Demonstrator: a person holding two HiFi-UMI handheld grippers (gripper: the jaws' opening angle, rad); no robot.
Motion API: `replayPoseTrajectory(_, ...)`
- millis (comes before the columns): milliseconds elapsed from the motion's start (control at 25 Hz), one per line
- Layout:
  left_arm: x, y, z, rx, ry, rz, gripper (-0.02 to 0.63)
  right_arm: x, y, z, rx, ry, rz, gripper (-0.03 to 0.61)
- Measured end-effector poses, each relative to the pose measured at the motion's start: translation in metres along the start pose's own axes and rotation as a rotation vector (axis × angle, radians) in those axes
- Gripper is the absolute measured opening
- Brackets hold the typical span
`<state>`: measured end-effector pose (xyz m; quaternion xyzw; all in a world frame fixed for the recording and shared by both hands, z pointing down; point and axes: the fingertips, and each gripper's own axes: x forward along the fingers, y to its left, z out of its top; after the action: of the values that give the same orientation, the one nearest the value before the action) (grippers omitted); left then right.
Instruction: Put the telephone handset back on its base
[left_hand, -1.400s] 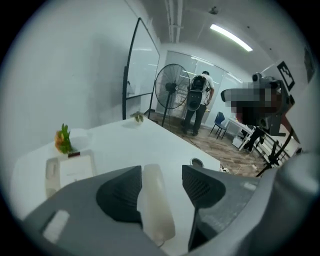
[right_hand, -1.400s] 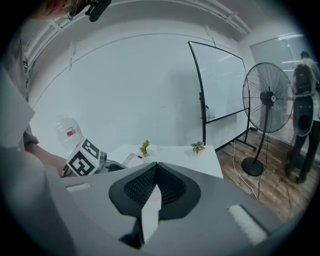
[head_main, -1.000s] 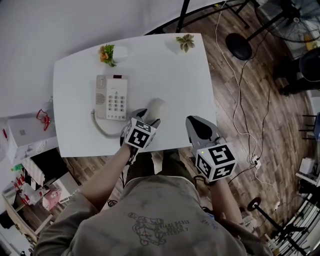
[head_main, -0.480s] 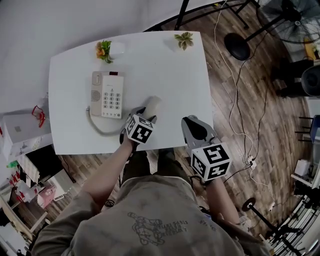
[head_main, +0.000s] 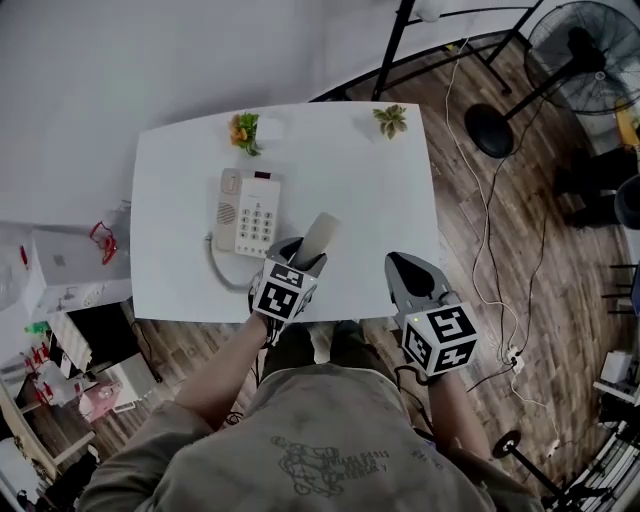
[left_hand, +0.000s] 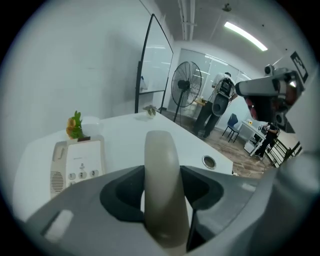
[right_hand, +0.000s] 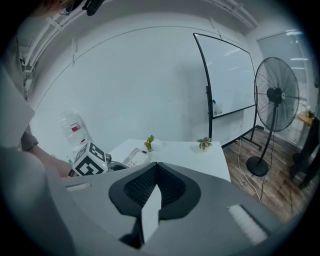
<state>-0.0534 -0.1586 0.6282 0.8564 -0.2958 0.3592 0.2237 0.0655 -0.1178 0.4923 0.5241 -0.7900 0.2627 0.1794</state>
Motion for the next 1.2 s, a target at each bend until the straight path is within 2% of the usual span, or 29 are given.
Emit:
replayPoseTrajectory(280, -0.075, 0.021, 0.041, -0.031, -0.137, 0.051, 0.222, -0.011, 0.014, 0.046, -0.055, -0.091, 0.013, 0.029)
replayPoseTrajectory(760, -0.209, 0.059, 0.089, -0.104, -0.399, 0.164, 0.222, -0.013, 0.045, 0.116, -0.127, -0.225, 0.061, 0.029)
replayPoseTrajectory(1000, -0.276, 0.075, 0.099, -0.108, -0.505, 0.267, 0.222, -0.009, 0.061, 0.141, -0.162, -0.257, 0.102, 0.029)
replayPoseTrajectory(1200, -0.314, 0.092, 0.089, -0.171, -0.555, 0.357, 0.222, -0.003, 0.088, 0.159, -0.248, -0.284, 0.135, 0.029)
